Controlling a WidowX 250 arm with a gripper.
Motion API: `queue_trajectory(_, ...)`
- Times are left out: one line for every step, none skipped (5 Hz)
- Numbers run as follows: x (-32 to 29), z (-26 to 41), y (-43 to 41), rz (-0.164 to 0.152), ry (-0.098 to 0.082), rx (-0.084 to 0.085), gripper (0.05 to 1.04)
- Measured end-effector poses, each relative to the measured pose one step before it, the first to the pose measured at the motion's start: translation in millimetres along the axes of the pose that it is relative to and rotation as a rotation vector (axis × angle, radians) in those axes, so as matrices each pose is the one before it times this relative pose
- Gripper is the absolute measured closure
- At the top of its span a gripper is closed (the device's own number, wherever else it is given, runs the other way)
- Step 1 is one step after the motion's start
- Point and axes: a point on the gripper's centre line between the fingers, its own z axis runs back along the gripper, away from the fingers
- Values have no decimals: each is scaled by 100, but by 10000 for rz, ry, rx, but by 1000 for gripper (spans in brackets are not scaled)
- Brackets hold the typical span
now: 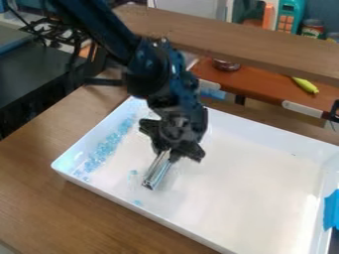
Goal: Sweep into pile
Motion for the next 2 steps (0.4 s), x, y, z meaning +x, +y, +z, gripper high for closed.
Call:
queue_trajectory(-335, -1121, 2638, 7, -39, 820, 757)
queue_trajectory(130, -794, 3079, 287, 401, 633, 757)
